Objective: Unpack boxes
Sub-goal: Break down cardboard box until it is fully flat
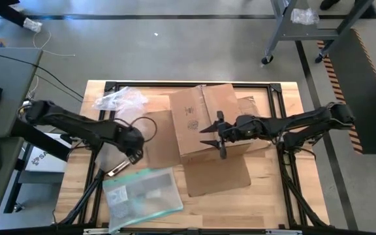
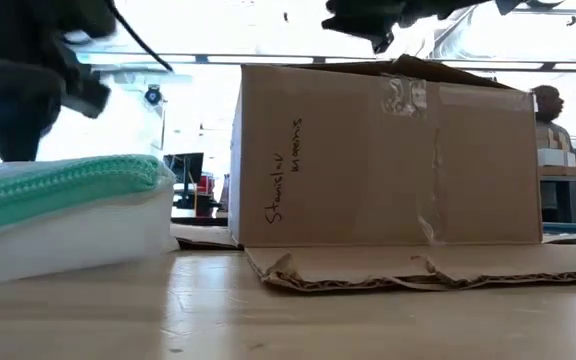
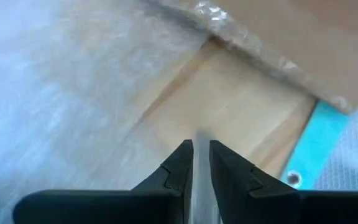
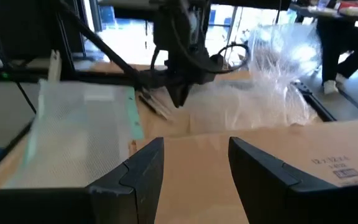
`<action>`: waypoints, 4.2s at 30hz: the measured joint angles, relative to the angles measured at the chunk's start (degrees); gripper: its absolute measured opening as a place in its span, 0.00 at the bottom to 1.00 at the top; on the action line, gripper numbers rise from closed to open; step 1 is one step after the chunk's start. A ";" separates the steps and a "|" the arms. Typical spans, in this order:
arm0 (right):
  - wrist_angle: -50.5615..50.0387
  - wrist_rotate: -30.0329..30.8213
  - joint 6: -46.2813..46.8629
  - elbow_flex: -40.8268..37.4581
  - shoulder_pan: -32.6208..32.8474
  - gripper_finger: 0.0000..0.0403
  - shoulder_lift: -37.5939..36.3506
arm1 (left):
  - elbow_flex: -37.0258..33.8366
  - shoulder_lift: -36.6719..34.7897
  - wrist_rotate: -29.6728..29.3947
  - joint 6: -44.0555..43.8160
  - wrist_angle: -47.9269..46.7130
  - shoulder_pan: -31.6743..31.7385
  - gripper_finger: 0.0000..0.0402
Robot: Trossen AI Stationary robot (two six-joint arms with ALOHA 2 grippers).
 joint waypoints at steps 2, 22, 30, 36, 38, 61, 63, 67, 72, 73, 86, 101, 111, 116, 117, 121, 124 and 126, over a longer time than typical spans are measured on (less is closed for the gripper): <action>-1.47 0.08 -0.25 0.00 0.79 0.41 -2.37 | 1.23 -3.19 -3.93 -1.50 -0.08 -1.70 0.08; -29.62 30.28 -16.78 0.02 20.84 0.44 -10.10 | 17.29 17.91 10.47 40.51 64.50 14.66 0.00; -32.50 34.76 -17.45 0.02 20.62 0.53 -5.96 | 34.40 34.22 15.34 45.84 43.97 17.39 0.00; -29.29 52.31 -19.78 0.02 20.40 0.48 -0.11 | 37.42 38.58 15.68 46.02 39.02 17.63 0.00; -28.11 60.28 -18.38 0.02 20.40 0.45 0.59 | 37.42 38.72 15.29 46.02 38.48 17.21 0.00; -18.12 86.68 -5.29 0.02 19.40 0.42 -34.08 | 36.96 36.64 8.04 47.12 35.36 13.16 0.00; -17.96 86.56 -8.32 0.02 18.90 0.42 -36.81 | 36.81 35.02 5.80 47.63 35.04 12.55 0.00; -16.20 69.21 -9.50 0.10 19.00 0.42 -39.92 | 36.56 31.27 1.75 48.98 34.59 11.35 0.00; -16.78 35.16 -5.23 0.11 18.97 0.42 -36.72 | 36.78 25.27 -0.23 49.84 36.65 10.95 0.00; -17.09 30.86 -3.64 0.11 19.01 0.42 -35.53 | 36.78 24.35 -0.30 49.41 36.11 10.96 0.00; -31.36 15.98 10.22 13.62 8.01 0.42 -3.38 | 36.89 11.30 -15.17 32.69 3.86 10.98 0.00; -71.21 15.67 9.26 41.20 -5.89 0.42 22.62 | 20.96 11.46 -17.37 29.86 22.47 7.77 0.00; -88.61 31.50 22.03 48.63 -3.84 0.42 24.83 | 14.06 11.97 -15.59 30.92 35.83 7.79 0.00; -101.61 39.55 28.72 52.41 -2.23 0.42 24.70 | 14.03 11.93 -15.35 32.13 38.26 7.58 0.00; -102.54 40.81 29.94 52.81 -2.16 0.42 24.41 | 14.03 11.93 -14.80 33.07 39.75 7.38 0.00; -102.14 42.11 30.03 52.41 -2.24 0.42 20.52 | 14.03 11.93 -12.06 38.24 47.00 6.48 0.00; -102.13 42.83 30.99 52.39 -2.39 0.42 17.20 | 14.03 11.93 -10.34 42.72 53.10 5.82 0.00; -102.27 43.68 31.90 52.39 -2.44 0.42 14.86 | 14.05 11.93 -9.69 45.18 57.06 5.69 0.00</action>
